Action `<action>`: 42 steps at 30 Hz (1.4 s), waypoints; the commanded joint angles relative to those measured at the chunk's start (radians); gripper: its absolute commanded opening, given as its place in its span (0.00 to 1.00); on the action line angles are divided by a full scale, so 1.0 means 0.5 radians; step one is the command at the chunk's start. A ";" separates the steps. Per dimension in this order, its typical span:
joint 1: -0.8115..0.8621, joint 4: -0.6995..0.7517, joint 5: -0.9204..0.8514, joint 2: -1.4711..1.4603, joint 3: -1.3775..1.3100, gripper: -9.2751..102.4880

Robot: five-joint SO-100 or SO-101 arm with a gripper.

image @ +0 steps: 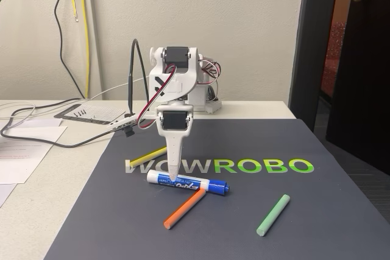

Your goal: Pick up the blue marker.

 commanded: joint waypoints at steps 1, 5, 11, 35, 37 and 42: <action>0.021 -0.003 -0.034 0.028 -0.086 0.27; 0.021 0.000 -0.049 0.018 -0.086 0.27; 0.012 0.009 -0.107 0.018 -0.086 0.28; 0.031 0.104 -0.206 0.015 -0.086 0.23; 0.031 0.104 -0.206 0.015 -0.086 0.20; 0.034 0.104 -0.206 0.015 -0.086 0.17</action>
